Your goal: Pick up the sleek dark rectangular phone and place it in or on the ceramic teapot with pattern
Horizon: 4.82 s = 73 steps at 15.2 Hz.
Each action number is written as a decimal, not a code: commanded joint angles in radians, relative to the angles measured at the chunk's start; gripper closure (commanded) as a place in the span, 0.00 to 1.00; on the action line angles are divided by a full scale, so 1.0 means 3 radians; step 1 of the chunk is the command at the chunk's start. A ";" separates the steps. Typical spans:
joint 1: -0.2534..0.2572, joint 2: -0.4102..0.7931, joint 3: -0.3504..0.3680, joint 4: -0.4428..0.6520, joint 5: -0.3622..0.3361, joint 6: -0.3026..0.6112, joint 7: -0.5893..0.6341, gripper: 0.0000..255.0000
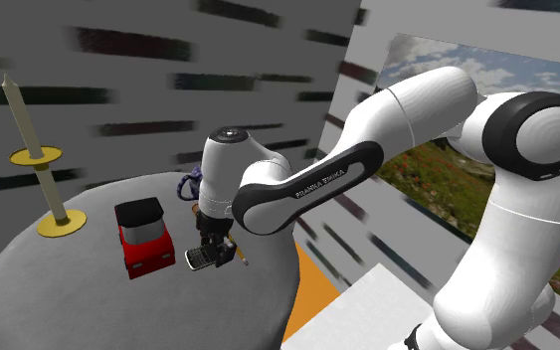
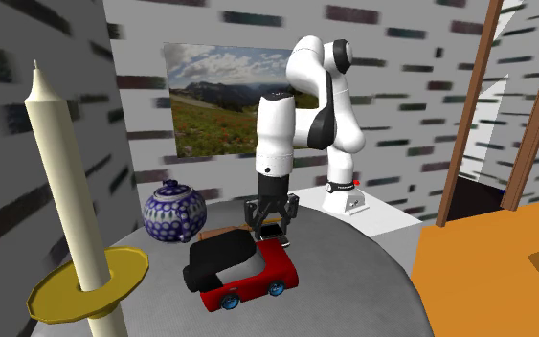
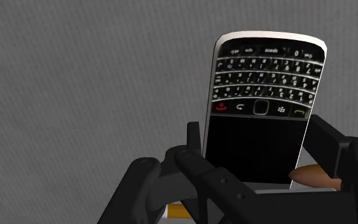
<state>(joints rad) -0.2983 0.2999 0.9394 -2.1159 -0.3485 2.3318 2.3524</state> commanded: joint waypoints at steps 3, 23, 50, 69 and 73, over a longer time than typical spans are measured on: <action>-0.0003 0.0004 -0.0002 -0.0005 0.0001 0.0009 -0.0003 1.00; -0.0320 -0.0560 0.0317 0.0303 0.0673 -0.0597 -0.0460 1.00; -0.0438 -0.0826 0.0347 0.1273 0.0980 -0.1691 -0.0748 1.00; 0.0567 0.1368 -0.0428 0.4074 -0.0490 -0.2737 -0.1233 1.00; 0.0413 0.1293 -0.0392 0.3713 -0.0452 -0.2492 -0.1188 1.00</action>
<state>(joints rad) -0.1643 0.6935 0.8190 -0.9761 -0.4867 1.5660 1.9922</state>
